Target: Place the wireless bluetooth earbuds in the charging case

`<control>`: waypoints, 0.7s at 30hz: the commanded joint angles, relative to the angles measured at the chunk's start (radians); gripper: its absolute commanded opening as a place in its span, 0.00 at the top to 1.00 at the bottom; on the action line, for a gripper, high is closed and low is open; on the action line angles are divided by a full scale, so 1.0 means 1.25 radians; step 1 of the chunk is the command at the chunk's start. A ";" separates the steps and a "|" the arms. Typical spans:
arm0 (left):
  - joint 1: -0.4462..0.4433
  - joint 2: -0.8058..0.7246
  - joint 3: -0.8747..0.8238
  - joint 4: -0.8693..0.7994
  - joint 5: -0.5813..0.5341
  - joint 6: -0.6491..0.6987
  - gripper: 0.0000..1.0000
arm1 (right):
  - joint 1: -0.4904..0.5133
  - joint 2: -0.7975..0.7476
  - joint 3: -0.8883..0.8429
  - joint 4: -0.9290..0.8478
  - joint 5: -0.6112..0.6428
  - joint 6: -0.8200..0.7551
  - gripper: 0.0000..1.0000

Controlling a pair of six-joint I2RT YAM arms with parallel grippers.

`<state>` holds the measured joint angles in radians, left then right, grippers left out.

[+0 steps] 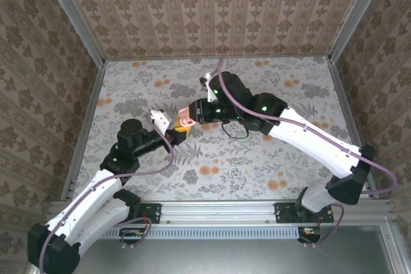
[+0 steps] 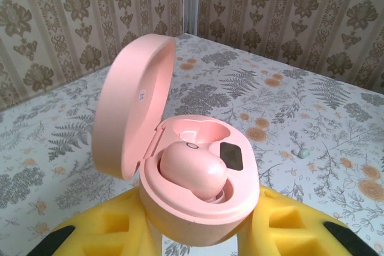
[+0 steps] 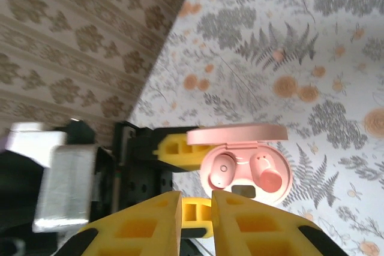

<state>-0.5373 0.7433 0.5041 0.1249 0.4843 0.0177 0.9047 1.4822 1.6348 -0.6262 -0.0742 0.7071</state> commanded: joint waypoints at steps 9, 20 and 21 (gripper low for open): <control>-0.005 -0.007 0.001 0.025 -0.011 0.050 0.95 | -0.046 -0.067 -0.115 0.068 0.000 0.037 0.79; -0.003 -0.040 0.017 -0.047 -0.047 0.086 0.96 | -0.099 -0.031 -0.107 0.098 -0.040 0.048 0.79; -0.003 -0.046 0.017 -0.055 -0.056 0.090 0.96 | -0.097 -0.026 -0.105 0.097 -0.044 0.048 0.79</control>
<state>-0.5373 0.7181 0.5041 0.0887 0.4507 0.0895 0.7826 1.4258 1.4761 -0.5247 -0.0921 0.7601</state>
